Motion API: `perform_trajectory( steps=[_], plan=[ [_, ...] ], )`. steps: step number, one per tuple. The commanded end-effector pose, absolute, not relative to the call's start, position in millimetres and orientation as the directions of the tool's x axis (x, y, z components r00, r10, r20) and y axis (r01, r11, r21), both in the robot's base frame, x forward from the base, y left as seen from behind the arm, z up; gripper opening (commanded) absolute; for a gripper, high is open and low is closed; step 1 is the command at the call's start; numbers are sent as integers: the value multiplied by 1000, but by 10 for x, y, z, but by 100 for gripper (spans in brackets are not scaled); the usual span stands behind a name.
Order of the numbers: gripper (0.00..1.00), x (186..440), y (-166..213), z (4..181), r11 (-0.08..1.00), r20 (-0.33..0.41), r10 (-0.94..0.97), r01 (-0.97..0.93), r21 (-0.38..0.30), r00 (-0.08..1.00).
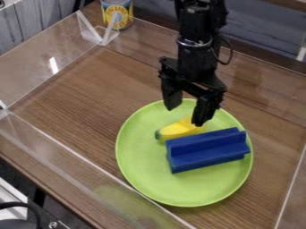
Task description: Remove the banana from inside the green plate and put it on the table
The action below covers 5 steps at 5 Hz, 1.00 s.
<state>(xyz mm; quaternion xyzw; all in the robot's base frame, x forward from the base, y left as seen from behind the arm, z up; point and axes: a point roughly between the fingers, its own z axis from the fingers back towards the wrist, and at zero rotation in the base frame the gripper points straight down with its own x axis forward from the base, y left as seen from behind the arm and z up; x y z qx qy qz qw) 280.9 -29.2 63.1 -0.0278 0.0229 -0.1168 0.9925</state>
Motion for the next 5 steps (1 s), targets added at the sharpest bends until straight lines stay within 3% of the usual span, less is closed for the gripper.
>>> perform_trajectory(
  steps=[1, 5],
  plan=[
    [100, 2844, -326, 680, 967, -8, -248, 247, -57, 969],
    [100, 2865, -335, 642, 965, 14, -254, 254, -61, 967]
  ],
)
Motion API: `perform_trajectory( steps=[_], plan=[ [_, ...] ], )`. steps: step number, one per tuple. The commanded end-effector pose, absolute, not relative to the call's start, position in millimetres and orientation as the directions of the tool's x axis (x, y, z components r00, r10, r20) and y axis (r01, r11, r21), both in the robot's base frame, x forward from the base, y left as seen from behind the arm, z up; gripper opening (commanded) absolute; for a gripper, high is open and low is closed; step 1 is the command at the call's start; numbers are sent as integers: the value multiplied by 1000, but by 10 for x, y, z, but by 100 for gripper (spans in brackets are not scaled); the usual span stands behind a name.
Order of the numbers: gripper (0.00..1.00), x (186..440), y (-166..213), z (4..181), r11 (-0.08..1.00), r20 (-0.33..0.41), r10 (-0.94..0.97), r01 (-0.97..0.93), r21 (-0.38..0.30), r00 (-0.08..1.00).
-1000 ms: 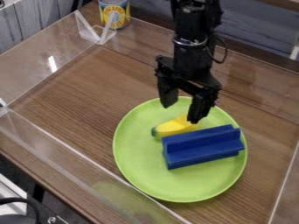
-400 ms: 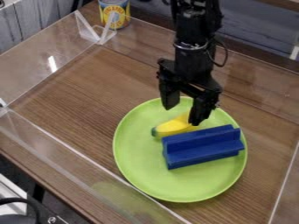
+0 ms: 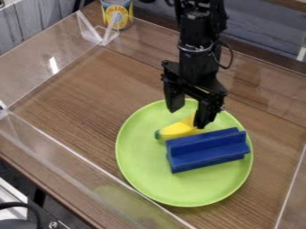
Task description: Remove the banana from inside the green plate and put it on the table
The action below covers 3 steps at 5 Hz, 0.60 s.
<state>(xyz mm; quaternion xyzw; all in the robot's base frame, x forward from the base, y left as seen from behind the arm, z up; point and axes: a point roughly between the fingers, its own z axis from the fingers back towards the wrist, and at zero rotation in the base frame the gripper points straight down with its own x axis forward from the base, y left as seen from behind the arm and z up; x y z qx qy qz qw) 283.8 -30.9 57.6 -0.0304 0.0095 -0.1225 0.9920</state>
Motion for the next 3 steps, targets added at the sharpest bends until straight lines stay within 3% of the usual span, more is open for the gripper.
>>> perform_trajectory(
  steps=[1, 3],
  plan=[
    [100, 2864, -338, 643, 965, 20, -253, 253, -63, 967],
    [100, 2865, -341, 654, 966, 34, -249, 250, -69, 968]
  ],
)
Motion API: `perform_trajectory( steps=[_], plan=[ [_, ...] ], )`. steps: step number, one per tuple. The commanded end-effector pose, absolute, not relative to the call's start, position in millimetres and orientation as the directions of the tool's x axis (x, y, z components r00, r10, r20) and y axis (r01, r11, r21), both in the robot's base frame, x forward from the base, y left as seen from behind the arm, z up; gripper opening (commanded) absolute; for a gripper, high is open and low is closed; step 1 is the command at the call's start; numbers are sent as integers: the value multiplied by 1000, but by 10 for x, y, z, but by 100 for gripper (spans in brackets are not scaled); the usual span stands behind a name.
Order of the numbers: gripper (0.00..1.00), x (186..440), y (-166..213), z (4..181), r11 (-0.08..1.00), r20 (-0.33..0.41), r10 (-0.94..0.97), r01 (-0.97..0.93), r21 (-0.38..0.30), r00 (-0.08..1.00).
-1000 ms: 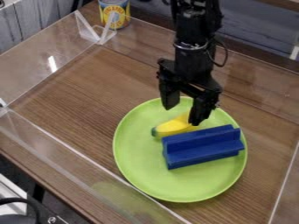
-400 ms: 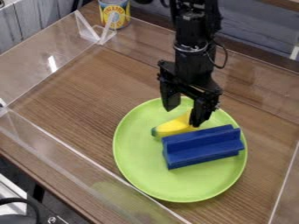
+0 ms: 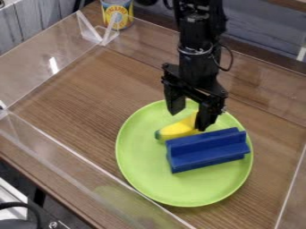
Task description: Remove the banana from inside the green plate and put it on the table
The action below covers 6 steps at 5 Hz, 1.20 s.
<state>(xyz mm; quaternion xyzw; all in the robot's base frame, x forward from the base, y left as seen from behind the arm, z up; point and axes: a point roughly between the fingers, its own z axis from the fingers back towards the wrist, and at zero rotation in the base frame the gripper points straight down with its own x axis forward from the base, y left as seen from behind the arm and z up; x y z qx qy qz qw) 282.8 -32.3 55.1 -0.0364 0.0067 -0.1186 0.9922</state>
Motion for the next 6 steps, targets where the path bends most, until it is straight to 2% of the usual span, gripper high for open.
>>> perform_trajectory(
  steps=[1, 4, 6],
  plan=[
    [100, 2866, -342, 664, 966, 42, -245, 248, -73, 969],
    [100, 2872, -336, 691, 966, 58, -238, 242, -87, 970],
    [100, 2807, -266, 666, 970, 18, -226, 226, -88, 974]
  ],
)
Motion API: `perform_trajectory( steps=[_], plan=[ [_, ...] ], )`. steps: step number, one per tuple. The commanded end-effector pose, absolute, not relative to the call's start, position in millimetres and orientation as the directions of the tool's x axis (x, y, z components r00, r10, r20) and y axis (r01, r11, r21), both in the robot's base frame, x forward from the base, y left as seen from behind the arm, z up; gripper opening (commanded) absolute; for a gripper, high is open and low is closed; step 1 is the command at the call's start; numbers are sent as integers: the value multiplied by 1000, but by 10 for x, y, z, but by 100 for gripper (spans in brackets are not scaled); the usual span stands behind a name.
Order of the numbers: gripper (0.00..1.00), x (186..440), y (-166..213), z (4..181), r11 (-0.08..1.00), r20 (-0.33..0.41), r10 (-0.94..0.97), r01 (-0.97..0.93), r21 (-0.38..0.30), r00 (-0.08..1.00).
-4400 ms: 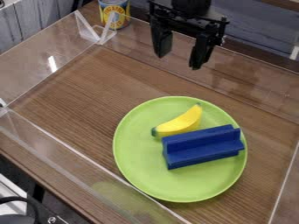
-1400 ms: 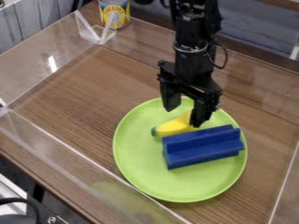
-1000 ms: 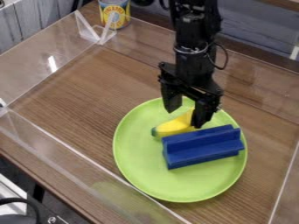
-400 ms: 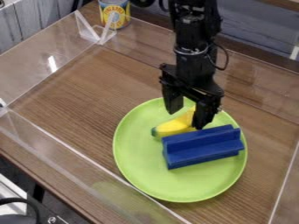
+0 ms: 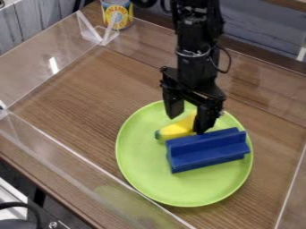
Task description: Remove the banana from inside the green plate and put it on the table
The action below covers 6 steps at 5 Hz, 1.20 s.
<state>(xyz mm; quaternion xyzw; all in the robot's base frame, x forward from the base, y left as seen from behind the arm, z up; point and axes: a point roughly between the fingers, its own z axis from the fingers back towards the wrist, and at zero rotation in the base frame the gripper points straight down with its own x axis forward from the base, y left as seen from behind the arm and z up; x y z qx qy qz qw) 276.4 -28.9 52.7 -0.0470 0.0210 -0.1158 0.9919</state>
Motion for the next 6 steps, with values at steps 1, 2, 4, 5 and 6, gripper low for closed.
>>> perform_trajectory(
  steps=[1, 2, 4, 5, 6],
  plan=[
    [100, 2776, -217, 677, 972, -1, -220, 219, -78, 975],
    [100, 2751, -165, 716, 974, -13, -219, 218, -67, 976],
    [100, 2734, -88, 790, 977, -17, -205, 204, -63, 979],
    [100, 2741, -70, 774, 978, -23, -199, 197, -66, 980],
    [100, 2748, -56, 758, 979, -29, -194, 192, -66, 981]
  ],
)
